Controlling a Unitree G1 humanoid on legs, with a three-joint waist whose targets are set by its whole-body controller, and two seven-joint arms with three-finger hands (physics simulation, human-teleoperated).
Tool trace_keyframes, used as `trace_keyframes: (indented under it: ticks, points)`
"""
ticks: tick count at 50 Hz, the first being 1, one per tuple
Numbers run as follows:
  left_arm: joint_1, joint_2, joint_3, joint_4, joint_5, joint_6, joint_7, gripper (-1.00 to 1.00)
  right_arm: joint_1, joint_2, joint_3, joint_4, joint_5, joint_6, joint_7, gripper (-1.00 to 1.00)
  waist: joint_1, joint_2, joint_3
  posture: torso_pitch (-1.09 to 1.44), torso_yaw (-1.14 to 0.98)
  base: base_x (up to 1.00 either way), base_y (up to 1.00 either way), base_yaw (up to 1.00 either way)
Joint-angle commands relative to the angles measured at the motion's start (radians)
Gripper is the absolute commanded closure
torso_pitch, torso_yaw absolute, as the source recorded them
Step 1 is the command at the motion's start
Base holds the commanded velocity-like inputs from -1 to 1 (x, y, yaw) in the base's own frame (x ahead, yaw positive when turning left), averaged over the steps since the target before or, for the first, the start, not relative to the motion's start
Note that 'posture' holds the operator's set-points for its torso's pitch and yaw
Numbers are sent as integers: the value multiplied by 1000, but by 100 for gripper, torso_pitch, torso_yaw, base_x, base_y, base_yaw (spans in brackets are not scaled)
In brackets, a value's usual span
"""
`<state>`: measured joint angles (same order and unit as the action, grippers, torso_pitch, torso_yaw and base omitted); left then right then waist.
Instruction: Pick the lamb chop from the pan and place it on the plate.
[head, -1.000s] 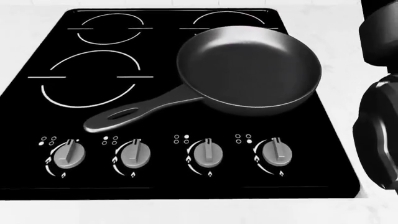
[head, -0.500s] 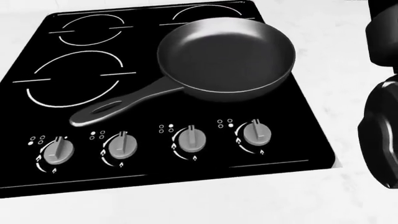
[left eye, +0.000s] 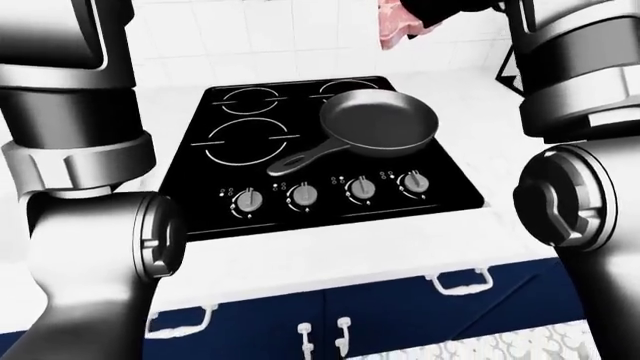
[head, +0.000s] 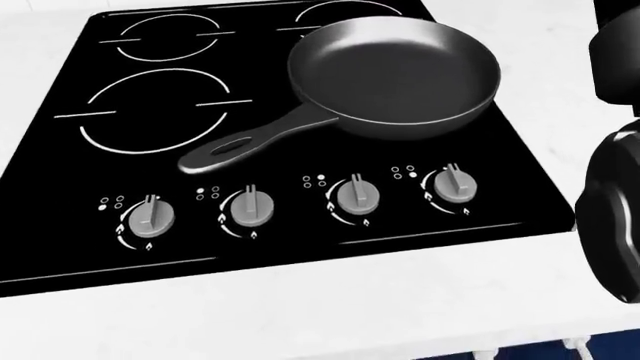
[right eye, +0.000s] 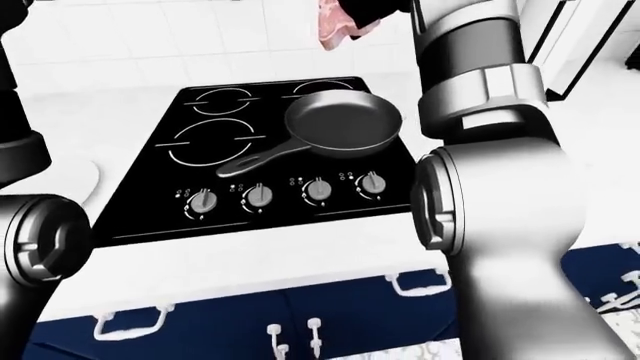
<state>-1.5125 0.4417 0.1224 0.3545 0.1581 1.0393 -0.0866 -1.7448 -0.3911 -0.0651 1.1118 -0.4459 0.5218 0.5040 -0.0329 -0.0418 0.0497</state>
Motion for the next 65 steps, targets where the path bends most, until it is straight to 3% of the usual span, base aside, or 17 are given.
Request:
trace_keyframes:
  ticks: [1,4,9,11,13,14,16,27,30,36,40,42,44,47,58,61,65]
  points:
    - [-36,17,9,-23,6,-27,2,-100,-42,-5,-4,-35,0,-20,-10,100,23,-11,-32,0,0,0,30,0]
    - [-19,21,13,-17,5,-40,2,-100,-39,-3,-4,-31,1,-25,-12,100,29,-3,-45,0,0,0,29,0]
    - [-29,20,9,-17,7,-35,0,-100,-44,-4,-2,-34,-1,-20,-5,100,32,47,-37,0,0,0,28,0]
    - [-30,18,8,-16,8,-35,0,-100,-41,-6,-2,-37,-2,-19,-2,100,26,84,-37,0,0,0,28,0]
    - [-35,15,5,-16,10,-33,0,-100,-41,-8,-3,-40,-2,-18,-1,100,17,154,-52,0,0,0,27,0]
    - [-36,13,5,-17,10,-32,0,-100,-38,-8,-3,-40,-2,-19,-2,100,14,129,-48,0,0,0,25,0]
    - [-36,12,5,-19,11,-31,0,-100,-38,-8,-3,-41,-3,-18,0,100,13,132,-37,0,0,0,25,0]
    - [-44,14,6,-22,15,-24,-3,-100,-35,-1,-1,-40,-2,-22,3,100,13,39,-37,0,0,0,23,0]
    - [-43,13,6,-28,16,-21,-3,-100,-36,-1,-1,-44,-3,-19,5,100,22,-18,-42,0,0,0,21,0]
    - [-48,13,5,-29,18,-17,-5,-100,-41,2,0,-46,-5,-17,9,100,35,6,-52,0,0,0,18,0]
    - [-50,15,6,-28,19,-16,-7,-100,-43,4,2,-48,-7,-15,12,100,36,42,-34,0,0,0,16,0]
    - [-52,15,5,-27,20,-15,-7,-100,-44,5,2,-49,-8,-13,14,100,31,77,-35,0,0,0,15,0]
    - [-51,14,5,-26,20,-17,-7,-100,-44,5,2,-50,-8,-13,15,100,22,142,-46,0,0,0,15,0]
    - [-55,14,5,-25,22,-16,-7,-100,-42,3,2,-53,-9,-12,16,100,14,133,-40,0,0,0,13,0]
    - [-65,15,5,-13,24,-21,-8,-100,-51,5,3,-49,-13,-10,20,100,15,42,-39,0,0,0,12,0]
    - [-68,15,4,-10,25,-21,-9,-100,-52,4,2,-48,-14,-11,21,100,23,-22,-46,0,0,0,9,0]
    - [-72,14,3,-13,26,-18,-10,-100,-52,3,2,-49,-15,-10,24,100,33,-5,-48,0,0,0,9,0]
